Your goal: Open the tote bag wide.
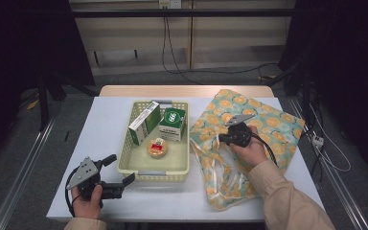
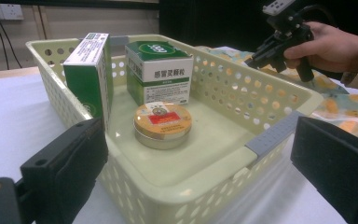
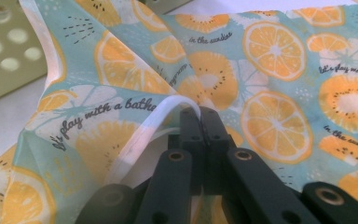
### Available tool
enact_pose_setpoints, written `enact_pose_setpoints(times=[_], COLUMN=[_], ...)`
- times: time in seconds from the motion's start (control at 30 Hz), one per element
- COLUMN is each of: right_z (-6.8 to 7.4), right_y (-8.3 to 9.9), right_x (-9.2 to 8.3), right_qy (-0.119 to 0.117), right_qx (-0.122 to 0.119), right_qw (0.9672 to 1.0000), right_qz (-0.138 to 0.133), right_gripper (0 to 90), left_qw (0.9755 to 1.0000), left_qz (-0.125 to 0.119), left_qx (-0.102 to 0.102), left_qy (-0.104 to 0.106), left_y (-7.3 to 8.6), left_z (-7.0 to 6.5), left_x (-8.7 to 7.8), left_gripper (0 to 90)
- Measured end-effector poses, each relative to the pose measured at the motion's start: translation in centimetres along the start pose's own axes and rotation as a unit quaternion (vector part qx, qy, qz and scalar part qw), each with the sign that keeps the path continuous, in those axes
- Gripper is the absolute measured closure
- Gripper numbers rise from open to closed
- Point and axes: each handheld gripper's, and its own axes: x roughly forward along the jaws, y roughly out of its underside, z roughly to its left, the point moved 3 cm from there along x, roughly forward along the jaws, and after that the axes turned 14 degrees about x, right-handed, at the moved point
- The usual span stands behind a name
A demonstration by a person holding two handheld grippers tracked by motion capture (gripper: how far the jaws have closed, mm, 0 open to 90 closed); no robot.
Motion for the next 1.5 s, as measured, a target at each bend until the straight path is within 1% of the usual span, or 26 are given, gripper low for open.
enact_pose_setpoints(times=[0.03, 0.13, 0.23, 0.3, 0.37, 0.4, 0.43, 0.53, 0.57, 0.6, 0.63, 0.67, 0.73, 0.83, 0.9, 0.93, 0.97, 1.0, 1.07, 1.13, 1.2, 1.23, 1.3, 1.33, 1.4, 1.5], right_z=[0.0, -0.4, -0.1, 0.0, 0.0, 0.3, 0.3, 1.1, 1.4, 1.7, 2.0, 2.3, 3.0, 4.1, 4.8, 5.2, 5.6, 6.1, 6.5, 7.0, 7.3, 7.3, 7.3, 7.4, 7.5, 7.9], right_y=[0.0, -0.1, 0.1, 0.2, 0.2, 0.2, 0.2, 0.5, 0.7, 0.9, 1.1, 1.4, 1.9, 2.8, 3.4, 3.7, 4.0, 4.5, 5.2, 6.1, 6.8, 7.1, 7.8, 8.1, 8.6, 8.9], right_x=[0.0, 0.2, 0.4, 0.6, 0.6, 0.5, 0.5, -0.3, -0.7, -1.2, -1.7, -2.2, -3.2, -4.8, -5.7, -6.0, -6.2, -6.2, -6.0, -6.0, -6.0, -6.0, -5.9, -5.8, -5.7, -6.1], right_qy=[0.000, -0.003, -0.016, -0.019, -0.027, -0.040, -0.040, -0.047, -0.046, -0.041, -0.036, -0.033, -0.039, -0.052, -0.067, -0.075, -0.083, -0.083, -0.078, -0.082, -0.083, -0.077, -0.060, -0.060, -0.059, -0.061], right_qx=[0.000, 0.017, 0.017, 0.017, 0.027, 0.036, 0.036, 0.031, 0.025, 0.018, 0.012, 0.005, -0.008, -0.013, -0.012, -0.014, -0.017, -0.019, -0.024, -0.022, -0.021, -0.016, -0.022, -0.025, -0.020, -0.028], right_qw=[1.0000, 0.9998, 0.9997, 0.9997, 0.9993, 0.9986, 0.9986, 0.9984, 0.9986, 0.9989, 0.9992, 0.9993, 0.9992, 0.9985, 0.9976, 0.9970, 0.9964, 0.9963, 0.9964, 0.9958, 0.9957, 0.9962, 0.9968, 0.9966, 0.9965, 0.9960], right_qz=[0.000, -0.006, -0.002, 0.001, 0.002, 0.003, 0.003, 0.011, 0.011, 0.014, 0.014, 0.014, 0.012, -0.002, -0.010, -0.012, -0.005, 0.010, 0.022, 0.035, 0.038, 0.038, 0.048, 0.052, 0.056, 0.060], right_gripper=[90.0, 90.0, 90.0, 90.0, 88.2, 77.3, 77.3, 61.9, 56.0, 47.8, 42.5, 39.5, 33.3, 32.3, 32.5, 34.9, 37.4, 37.5, 37.9, 38.0, 37.5, 37.1, 37.0, 37.9, 37.9, 37.3], left_qw=[1.0000, 1.0000, 1.0000, 1.0000, 1.0000, 1.0000, 1.0000, 1.0000, 1.0000, 1.0000, 1.0000, 1.0000, 1.0000, 1.0000, 1.0000, 1.0000, 1.0000, 1.0000, 1.0000, 1.0000, 1.0000, 0.9999, 1.0000, 0.9999, 0.9999, 0.9999], left_qz=[-0.001, -0.002, -0.001, -0.001, -0.003, -0.003, -0.003, 0.001, 0.001, 0.000, 0.000, -0.001, 0.001, 0.001, 0.001, 0.004, 0.004, 0.002, 0.003, 0.004, 0.004, 0.005, 0.005, 0.005, 0.005, 0.006], left_qx=[0.000, -0.001, -0.001, -0.001, 0.001, 0.003, 0.003, 0.004, 0.002, 0.001, 0.003, 0.002, 0.005, 0.005, 0.005, 0.008, 0.005, 0.004, 0.007, 0.009, 0.009, 0.009, 0.008, 0.009, 0.011, 0.015], left_qy=[0.001, 0.000, -0.001, -0.001, -0.002, -0.001, -0.002, -0.003, -0.003, -0.002, -0.004, -0.004, -0.004, -0.004, -0.003, -0.002, -0.002, -0.002, 0.000, 0.000, 0.001, 0.001, 0.002, 0.003, 0.004, 0.004], left_y=[0.0, 0.0, 0.1, 0.1, 0.0, -0.1, -0.1, 0.0, 0.1, 0.1, 0.1, 0.0, 0.0, 0.0, -0.1, 0.0, -0.1, -0.1, -0.1, -0.2, -0.1, -0.1, -0.1, -0.1, -0.2, -0.2], left_z=[0.0, 0.0, 0.1, 0.1, 0.0, 0.0, 0.0, 0.0, 0.0, 0.0, 0.0, 0.0, 0.0, 0.0, -0.1, -0.1, -0.2, -0.2, -0.3, -0.3, -0.3, -0.3, -0.4, -0.4, -0.4, -0.4], left_x=[0.0, 0.0, -0.1, 0.0, -0.1, -0.1, -0.1, -0.2, -0.2, -0.2, -0.3, -0.3, -0.3, -0.2, -0.1, -0.1, -0.1, 0.0, 0.0, 0.0, 0.0, 0.0, 0.0, 0.0, 0.1, 0.0], left_gripper=[3.6, 3.5, 3.6, 3.5, 3.5, 3.6, 3.6, 3.5, 3.5, 3.6, 3.6, 3.6, 3.5, 3.6, 3.6, 3.5, 3.6, 3.6, 3.6, 3.6, 3.5, 3.5, 3.5, 3.6, 3.5, 3.6])
